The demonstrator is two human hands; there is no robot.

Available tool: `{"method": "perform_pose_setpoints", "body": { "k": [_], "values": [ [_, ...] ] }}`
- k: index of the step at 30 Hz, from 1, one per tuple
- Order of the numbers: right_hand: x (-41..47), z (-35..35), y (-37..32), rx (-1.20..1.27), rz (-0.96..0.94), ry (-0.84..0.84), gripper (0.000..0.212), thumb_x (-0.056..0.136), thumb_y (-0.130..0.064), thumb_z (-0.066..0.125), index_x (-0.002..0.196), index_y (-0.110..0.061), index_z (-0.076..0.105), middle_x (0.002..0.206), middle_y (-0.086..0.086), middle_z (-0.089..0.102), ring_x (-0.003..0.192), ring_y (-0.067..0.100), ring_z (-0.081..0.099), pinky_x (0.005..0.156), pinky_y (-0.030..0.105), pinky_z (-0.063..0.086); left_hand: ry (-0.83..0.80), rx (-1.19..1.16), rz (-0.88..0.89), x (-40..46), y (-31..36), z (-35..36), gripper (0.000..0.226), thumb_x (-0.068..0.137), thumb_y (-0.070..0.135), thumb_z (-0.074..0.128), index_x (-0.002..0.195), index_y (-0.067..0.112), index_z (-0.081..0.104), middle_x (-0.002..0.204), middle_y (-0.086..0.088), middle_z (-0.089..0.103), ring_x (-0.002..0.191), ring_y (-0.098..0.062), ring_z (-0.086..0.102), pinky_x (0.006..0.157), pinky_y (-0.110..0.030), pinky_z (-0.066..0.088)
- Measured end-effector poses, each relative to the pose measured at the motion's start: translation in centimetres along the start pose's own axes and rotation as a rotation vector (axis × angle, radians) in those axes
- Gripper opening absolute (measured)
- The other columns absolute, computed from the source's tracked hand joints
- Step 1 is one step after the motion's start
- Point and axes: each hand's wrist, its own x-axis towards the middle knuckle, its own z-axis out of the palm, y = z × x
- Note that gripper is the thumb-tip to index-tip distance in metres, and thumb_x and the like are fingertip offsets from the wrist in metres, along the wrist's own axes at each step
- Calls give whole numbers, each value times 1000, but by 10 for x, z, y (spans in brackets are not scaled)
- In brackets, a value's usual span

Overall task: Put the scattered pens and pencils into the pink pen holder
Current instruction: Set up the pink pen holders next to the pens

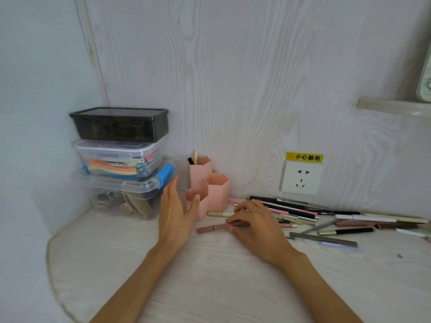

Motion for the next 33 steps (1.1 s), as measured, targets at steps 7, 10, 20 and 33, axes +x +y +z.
{"method": "perform_pose_setpoints", "body": {
  "k": [7,10,20,33],
  "values": [
    [8,-22,-11,-47,23,261,12,86,-23,62,98,-27,63,93,-14,65,89,7,56,79,23,40,-58,-303,-279,3,-3,-1,24,85,28,60,108,22,60,103,6,65,99,-13,59,83,-29,43],
    [11,-32,-16,360,232,312,16,92,-16,52,96,-30,57,92,-10,65,87,2,61,78,14,45,-39,-284,-271,1,0,-1,23,86,26,57,109,24,61,99,9,64,95,-10,59,77,-26,40],
    [88,-82,-33,224,255,228,14,83,-13,64,92,-22,68,85,-2,69,77,9,62,69,7,43,-28,-293,-285,2,-1,-3,23,84,30,56,106,30,59,97,12,64,92,-12,58,78,-27,40],
    [165,-30,-61,-265,269,-258,31,96,-27,32,103,-7,55,116,12,55,114,31,43,92,41,33,-35,-260,-253,1,0,-1,17,88,36,53,104,33,52,108,10,60,102,-13,56,81,-28,42]
  ]
}}
